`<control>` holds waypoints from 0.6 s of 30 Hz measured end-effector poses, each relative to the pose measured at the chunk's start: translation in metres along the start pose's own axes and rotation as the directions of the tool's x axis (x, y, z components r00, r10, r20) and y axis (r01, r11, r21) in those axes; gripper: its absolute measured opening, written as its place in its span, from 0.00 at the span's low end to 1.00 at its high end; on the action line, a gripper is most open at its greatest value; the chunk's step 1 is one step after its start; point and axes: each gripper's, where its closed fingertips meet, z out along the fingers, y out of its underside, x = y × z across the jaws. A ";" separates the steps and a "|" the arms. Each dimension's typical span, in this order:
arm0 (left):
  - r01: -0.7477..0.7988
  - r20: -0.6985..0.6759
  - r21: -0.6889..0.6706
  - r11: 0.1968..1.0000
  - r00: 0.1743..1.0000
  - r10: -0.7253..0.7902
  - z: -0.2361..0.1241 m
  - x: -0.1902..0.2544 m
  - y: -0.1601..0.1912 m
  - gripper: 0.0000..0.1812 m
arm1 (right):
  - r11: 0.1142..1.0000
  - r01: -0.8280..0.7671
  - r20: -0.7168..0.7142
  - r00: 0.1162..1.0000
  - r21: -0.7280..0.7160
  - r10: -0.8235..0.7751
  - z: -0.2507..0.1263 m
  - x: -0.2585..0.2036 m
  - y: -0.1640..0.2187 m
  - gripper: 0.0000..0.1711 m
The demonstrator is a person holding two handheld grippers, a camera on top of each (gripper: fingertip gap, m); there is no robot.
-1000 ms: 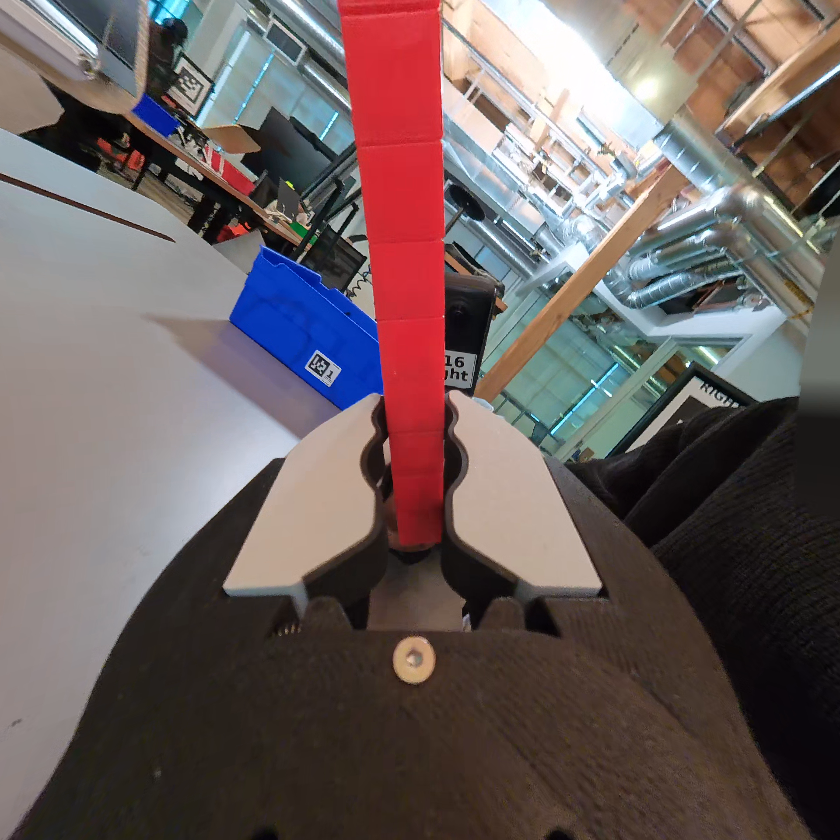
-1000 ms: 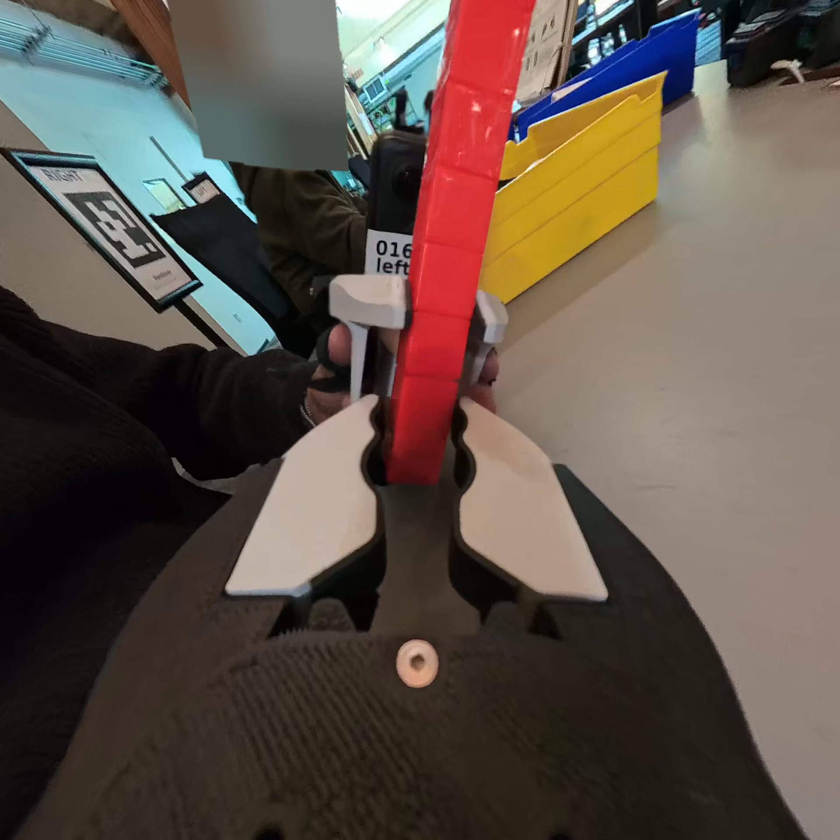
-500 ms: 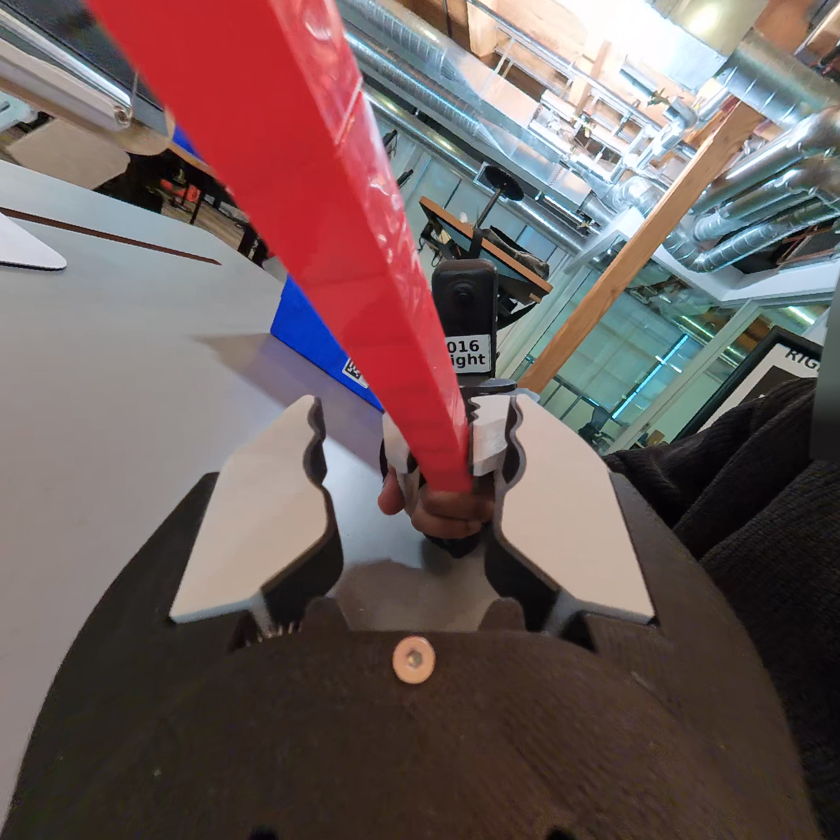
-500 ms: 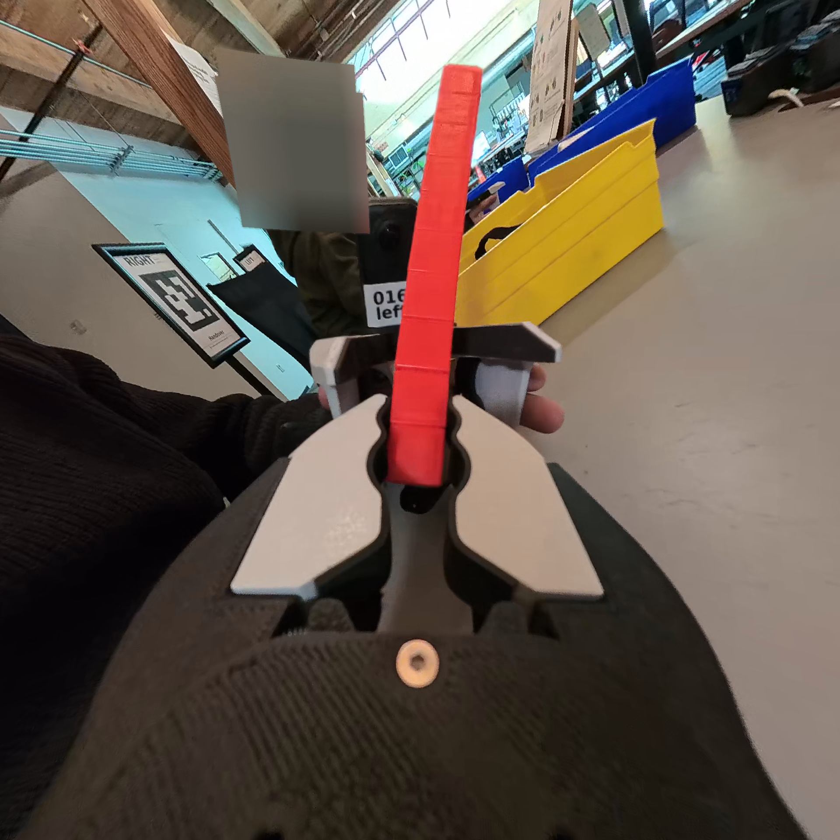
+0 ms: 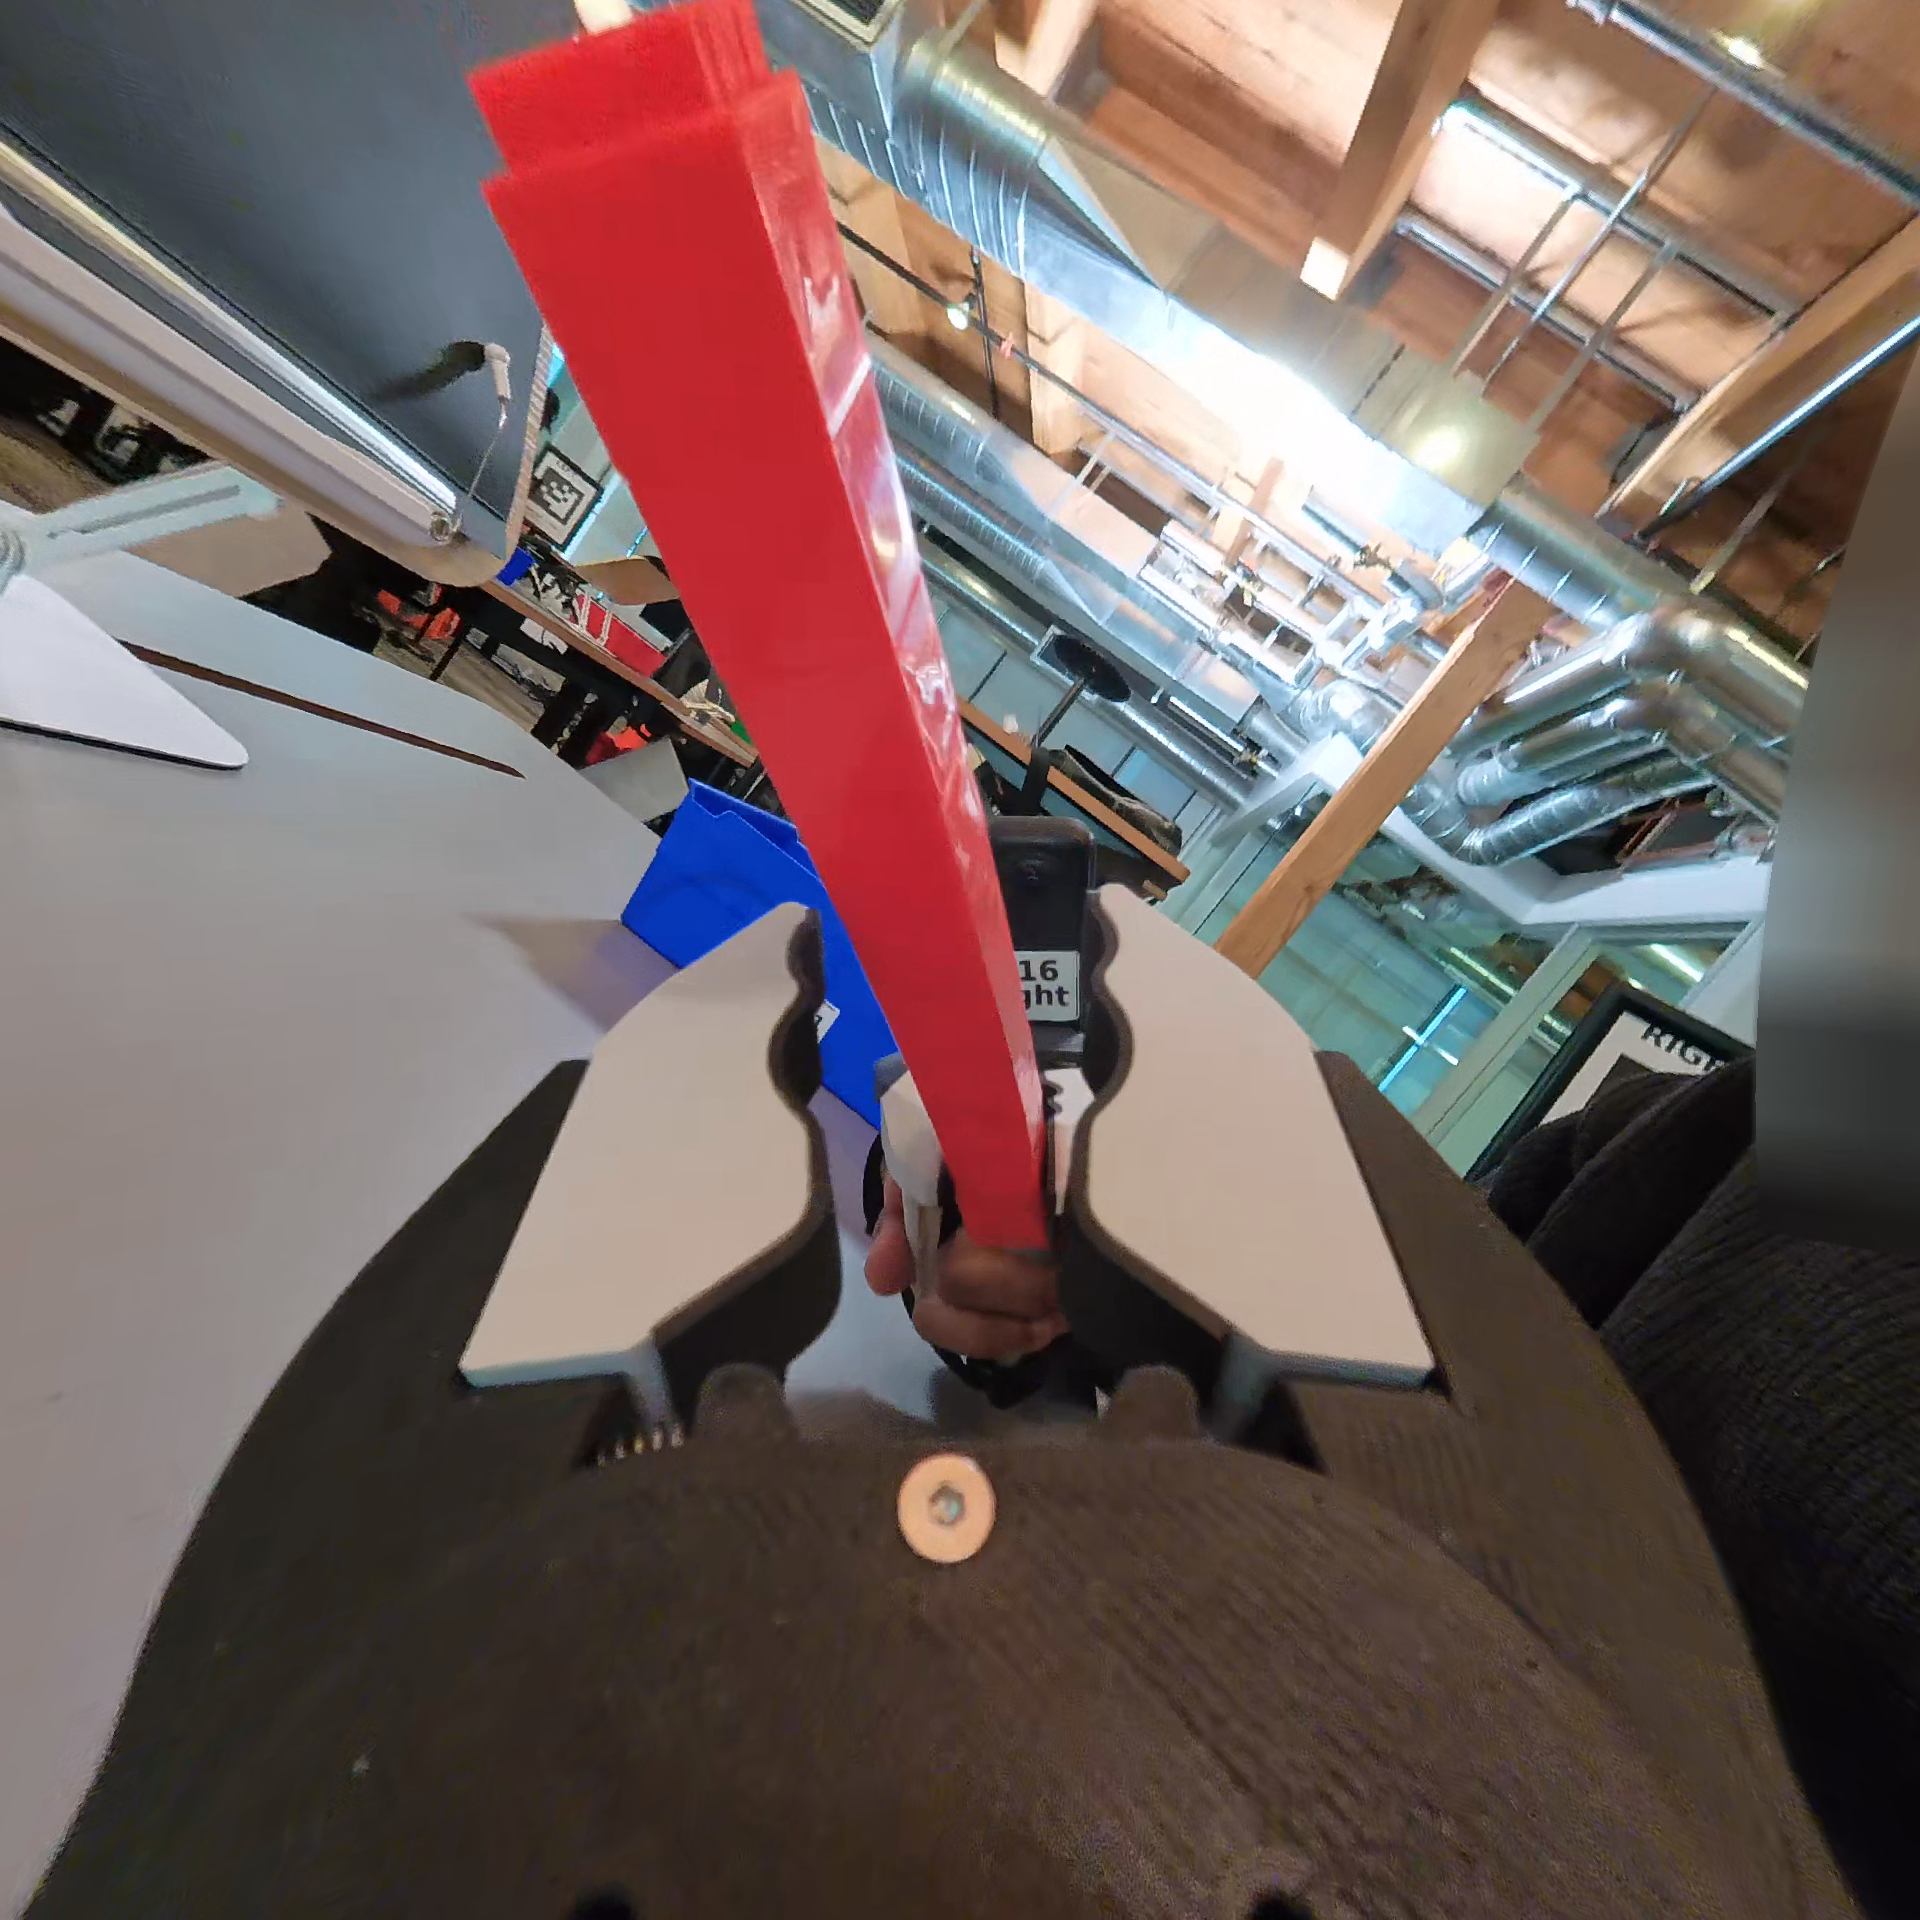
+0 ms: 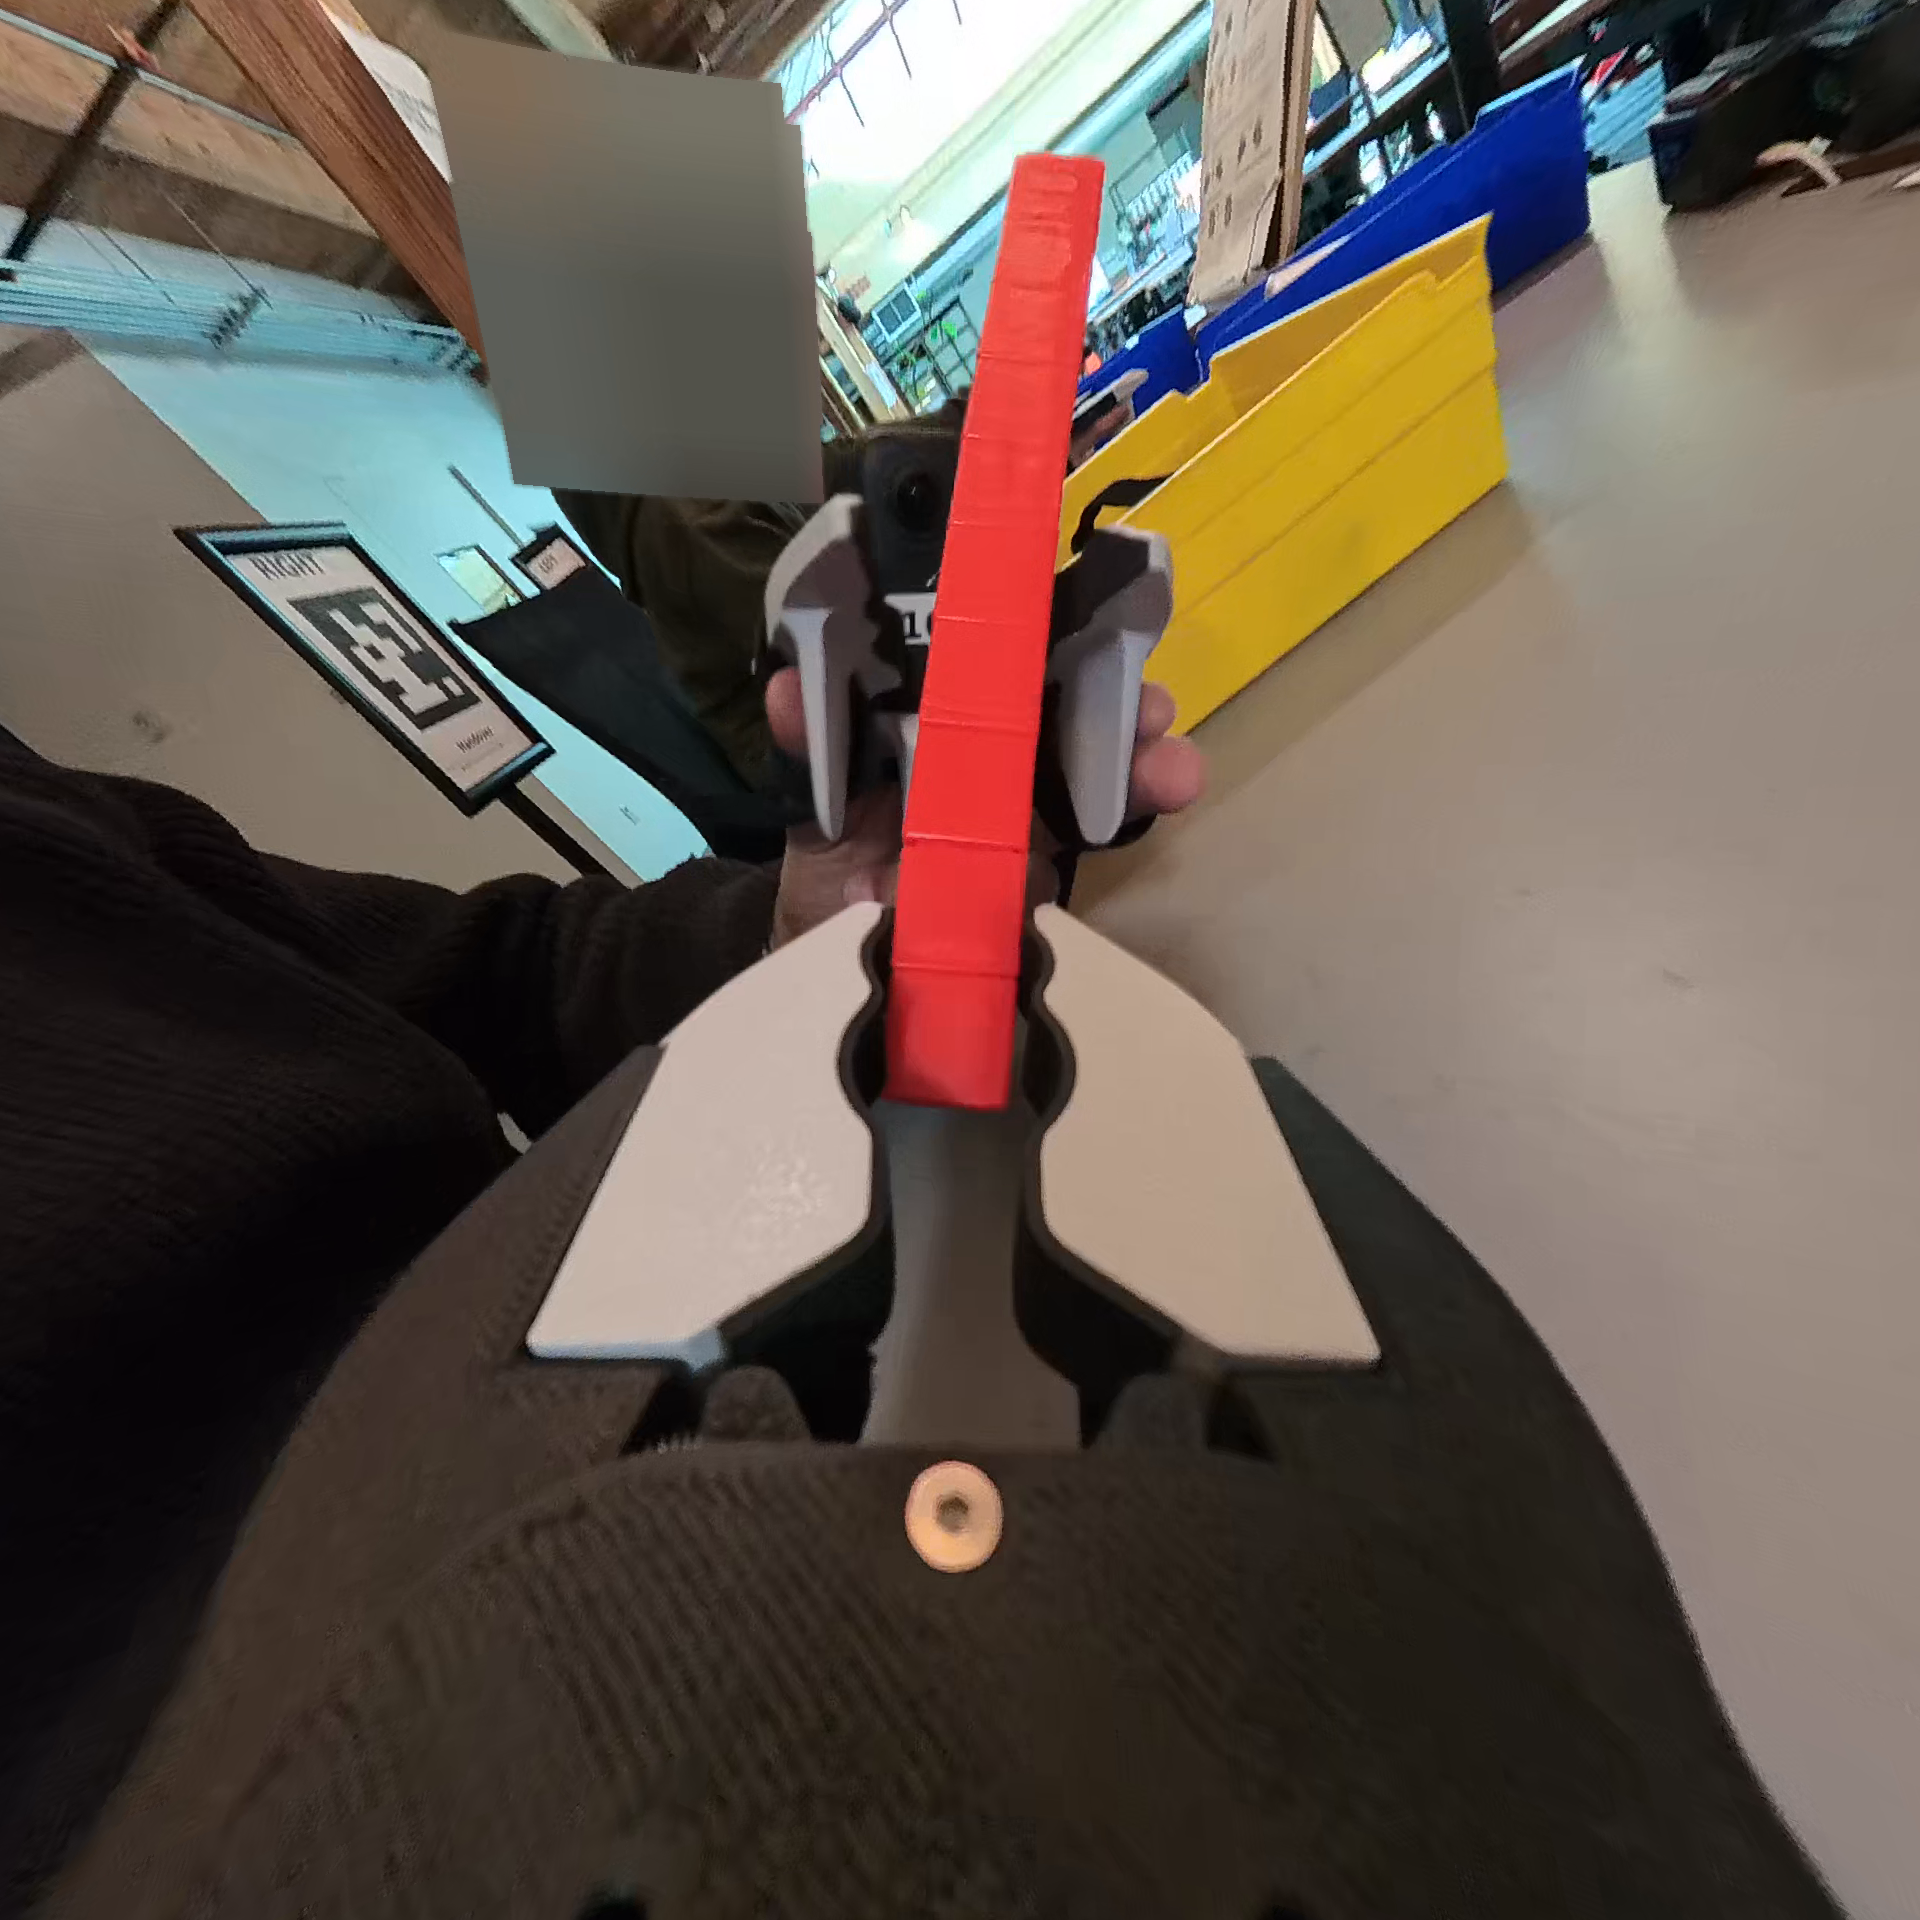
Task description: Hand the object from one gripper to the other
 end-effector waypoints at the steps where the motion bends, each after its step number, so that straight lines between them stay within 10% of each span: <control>1: 0.011 -0.003 0.004 1.000 1.000 -0.011 0.000 -0.001 0.000 0.25 | 1.000 0.006 -0.003 1.000 -0.015 -0.006 0.002 0.000 0.003 0.13; 18: 0.095 -0.030 -0.062 0.994 0.995 -0.097 0.004 0.001 0.011 0.13 | 0.995 -0.005 -0.016 1.000 -0.104 0.003 0.007 0.003 0.019 0.13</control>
